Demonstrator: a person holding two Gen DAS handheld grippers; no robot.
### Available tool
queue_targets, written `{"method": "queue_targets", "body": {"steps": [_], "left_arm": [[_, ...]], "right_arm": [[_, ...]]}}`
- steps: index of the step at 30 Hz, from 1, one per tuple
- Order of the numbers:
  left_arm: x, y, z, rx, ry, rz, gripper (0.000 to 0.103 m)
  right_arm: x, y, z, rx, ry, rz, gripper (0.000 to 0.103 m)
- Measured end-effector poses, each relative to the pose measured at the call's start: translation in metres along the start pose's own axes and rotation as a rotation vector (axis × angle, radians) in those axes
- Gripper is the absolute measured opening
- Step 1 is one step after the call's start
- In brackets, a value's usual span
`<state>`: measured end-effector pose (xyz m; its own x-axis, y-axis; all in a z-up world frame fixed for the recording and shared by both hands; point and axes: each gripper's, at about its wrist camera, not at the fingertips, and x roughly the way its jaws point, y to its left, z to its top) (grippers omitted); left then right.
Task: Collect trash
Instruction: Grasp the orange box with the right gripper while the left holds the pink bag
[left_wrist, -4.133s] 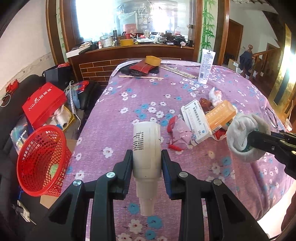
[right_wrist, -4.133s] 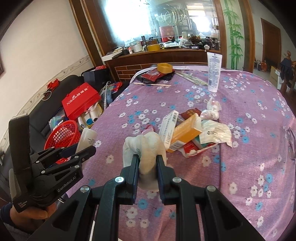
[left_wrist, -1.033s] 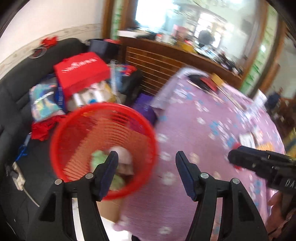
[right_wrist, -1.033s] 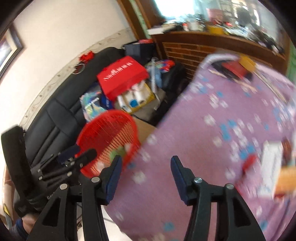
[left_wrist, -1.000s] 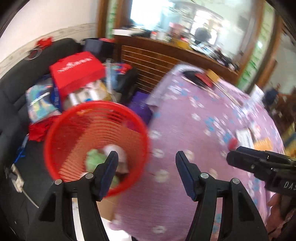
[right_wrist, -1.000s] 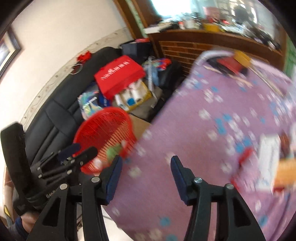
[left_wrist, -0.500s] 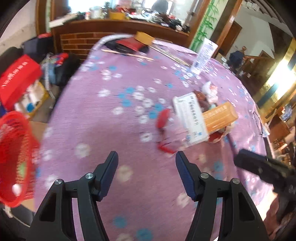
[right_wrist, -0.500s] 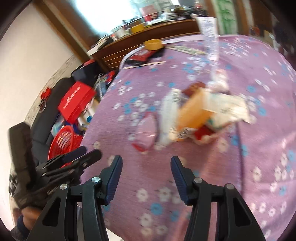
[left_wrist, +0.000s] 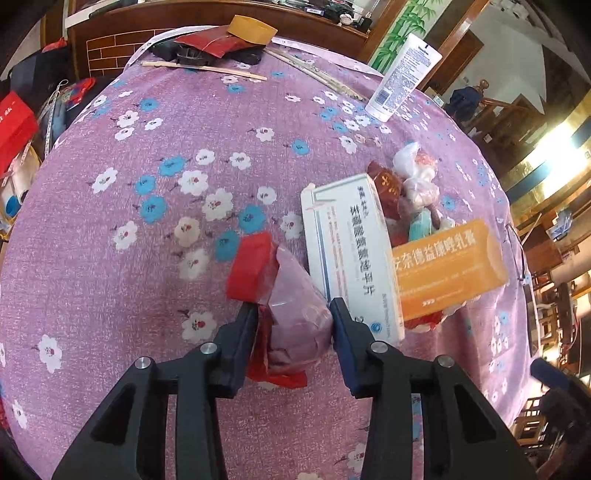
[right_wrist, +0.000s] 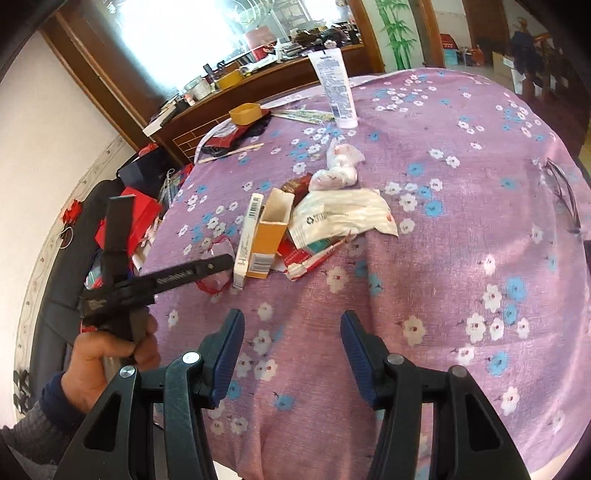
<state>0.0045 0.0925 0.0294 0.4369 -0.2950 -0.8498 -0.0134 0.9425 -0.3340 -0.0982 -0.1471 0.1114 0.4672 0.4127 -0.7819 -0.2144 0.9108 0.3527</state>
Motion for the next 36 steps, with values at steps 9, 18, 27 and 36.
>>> {"method": "queue_targets", "body": {"steps": [9,18,27,36], "left_arm": [[-0.035,0.028,-0.035,0.011,-0.054,0.092,0.031],[-0.081,0.051,-0.06,-0.011,-0.145,0.152,0.031],[-0.091,0.054,-0.079,-0.015,-0.145,0.158,0.031],[-0.087,0.055,-0.076,-0.032,-0.143,0.155,0.031]], "right_arm": [[0.034,0.05,0.03,-0.128,0.015,0.079,0.059],[0.107,0.094,0.087,-0.268,0.056,-0.075,0.059],[0.173,0.086,0.091,-0.306,0.235,-0.184,0.057],[0.135,0.111,0.069,-0.394,0.142,-0.084,0.003]]}}
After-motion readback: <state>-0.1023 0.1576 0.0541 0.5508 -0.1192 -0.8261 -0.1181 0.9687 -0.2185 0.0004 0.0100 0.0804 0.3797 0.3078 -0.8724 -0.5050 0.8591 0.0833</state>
